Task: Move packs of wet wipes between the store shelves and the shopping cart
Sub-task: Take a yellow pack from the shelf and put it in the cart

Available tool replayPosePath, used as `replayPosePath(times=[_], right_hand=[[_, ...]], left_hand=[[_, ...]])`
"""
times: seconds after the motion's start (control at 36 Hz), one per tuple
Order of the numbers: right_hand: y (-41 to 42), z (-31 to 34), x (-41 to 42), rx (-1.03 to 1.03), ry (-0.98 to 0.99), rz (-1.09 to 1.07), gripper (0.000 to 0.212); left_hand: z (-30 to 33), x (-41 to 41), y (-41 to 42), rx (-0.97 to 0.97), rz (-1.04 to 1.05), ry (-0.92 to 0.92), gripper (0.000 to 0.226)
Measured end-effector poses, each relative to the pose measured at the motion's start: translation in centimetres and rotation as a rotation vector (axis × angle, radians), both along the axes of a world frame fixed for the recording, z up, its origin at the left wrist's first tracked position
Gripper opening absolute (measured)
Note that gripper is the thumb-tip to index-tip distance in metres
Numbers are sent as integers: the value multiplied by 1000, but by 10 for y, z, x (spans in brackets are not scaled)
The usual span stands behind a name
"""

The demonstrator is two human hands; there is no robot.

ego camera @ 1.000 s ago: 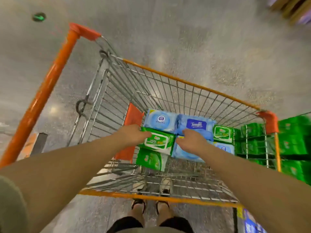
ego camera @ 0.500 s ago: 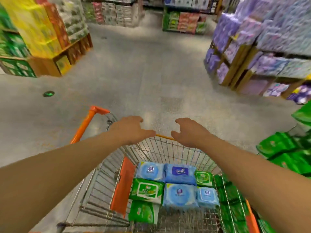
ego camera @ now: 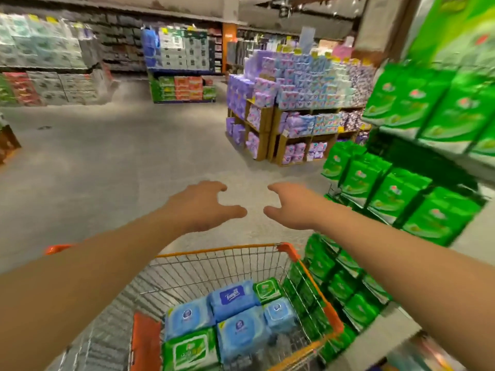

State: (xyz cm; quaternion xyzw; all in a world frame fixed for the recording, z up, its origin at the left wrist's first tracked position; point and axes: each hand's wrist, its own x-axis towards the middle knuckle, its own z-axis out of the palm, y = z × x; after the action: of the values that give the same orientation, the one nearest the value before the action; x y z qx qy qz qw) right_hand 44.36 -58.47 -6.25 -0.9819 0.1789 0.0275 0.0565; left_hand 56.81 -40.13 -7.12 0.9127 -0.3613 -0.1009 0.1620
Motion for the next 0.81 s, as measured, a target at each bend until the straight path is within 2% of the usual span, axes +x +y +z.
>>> replayPosePath(times=[0.31,0.39,0.5,0.61,0.69,0.78,0.81], right_hand=[[-70,27,-195,-70,-38,-413,69],[-85,34,-258,-84,-60,-520,73],[-98,42,-334,-66,-86,-620,67],[-115,48,-421,-61,-110,-741,60],[-127,46,-480,-61,-117,-811,60],[-135,46,-530,-48,-116,-876,69],[-137,46,-544,-45,-117,-890,71]], left_hand=[[34,-133,-116,19,-458,-71,93],[44,-178,-147,29,-571,-85,102],[54,-235,-188,-1,-654,-150,119],[64,-312,-225,-27,-739,-151,112],[68,-361,-250,-23,-795,-165,96],[70,-403,-272,-49,-841,-189,106],[71,-416,-279,-50,-856,-189,102]])
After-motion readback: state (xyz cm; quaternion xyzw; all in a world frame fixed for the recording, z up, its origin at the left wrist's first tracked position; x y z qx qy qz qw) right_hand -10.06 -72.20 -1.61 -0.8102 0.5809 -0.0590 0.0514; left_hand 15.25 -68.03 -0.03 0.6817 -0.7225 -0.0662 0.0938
